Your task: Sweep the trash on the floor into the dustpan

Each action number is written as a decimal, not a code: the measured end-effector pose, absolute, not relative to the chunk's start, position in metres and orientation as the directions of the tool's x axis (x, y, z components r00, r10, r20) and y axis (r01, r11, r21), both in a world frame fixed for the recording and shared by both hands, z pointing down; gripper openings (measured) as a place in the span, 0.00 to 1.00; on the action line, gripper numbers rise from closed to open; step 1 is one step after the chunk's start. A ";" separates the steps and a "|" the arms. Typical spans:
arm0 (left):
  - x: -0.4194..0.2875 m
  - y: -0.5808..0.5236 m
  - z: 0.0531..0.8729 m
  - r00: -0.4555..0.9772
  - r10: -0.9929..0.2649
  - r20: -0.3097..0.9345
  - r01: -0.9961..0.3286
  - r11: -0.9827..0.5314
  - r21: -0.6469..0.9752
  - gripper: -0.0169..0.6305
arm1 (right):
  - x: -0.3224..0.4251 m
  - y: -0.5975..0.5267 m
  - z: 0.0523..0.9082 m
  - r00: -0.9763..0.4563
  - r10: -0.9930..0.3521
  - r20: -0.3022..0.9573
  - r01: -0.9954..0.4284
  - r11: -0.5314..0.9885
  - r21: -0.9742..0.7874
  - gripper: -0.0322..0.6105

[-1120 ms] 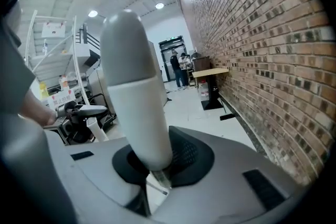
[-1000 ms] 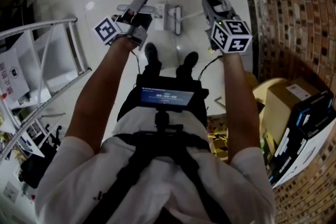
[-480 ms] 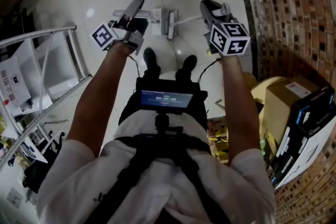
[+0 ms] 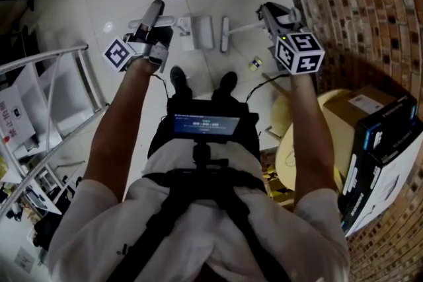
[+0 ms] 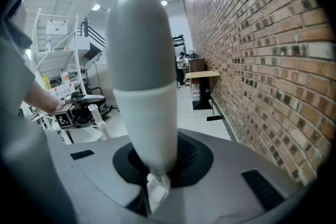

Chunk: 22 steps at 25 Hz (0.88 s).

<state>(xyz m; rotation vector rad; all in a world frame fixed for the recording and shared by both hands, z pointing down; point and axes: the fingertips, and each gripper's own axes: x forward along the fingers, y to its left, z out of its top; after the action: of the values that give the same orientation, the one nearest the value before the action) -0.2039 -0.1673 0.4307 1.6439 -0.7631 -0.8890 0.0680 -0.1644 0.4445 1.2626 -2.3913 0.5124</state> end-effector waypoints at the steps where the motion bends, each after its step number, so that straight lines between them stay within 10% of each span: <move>1: -0.198 -0.168 0.429 0.516 -0.839 -0.173 -0.048 -0.229 0.972 0.03 | 0.080 -0.165 0.444 -0.513 -0.699 0.498 -0.841 0.525 -0.129 0.10; 22: -0.058 -0.160 0.414 0.842 -0.518 -0.150 0.037 -0.223 0.974 0.03 | 0.246 -0.099 0.472 -0.097 -0.755 0.649 -0.949 0.268 0.169 0.09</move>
<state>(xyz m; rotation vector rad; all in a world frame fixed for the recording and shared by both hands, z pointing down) -0.0578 -0.1604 0.4144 1.7307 -0.3729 -0.5329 0.2455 -0.0988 0.4716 1.5367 -1.9009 0.3879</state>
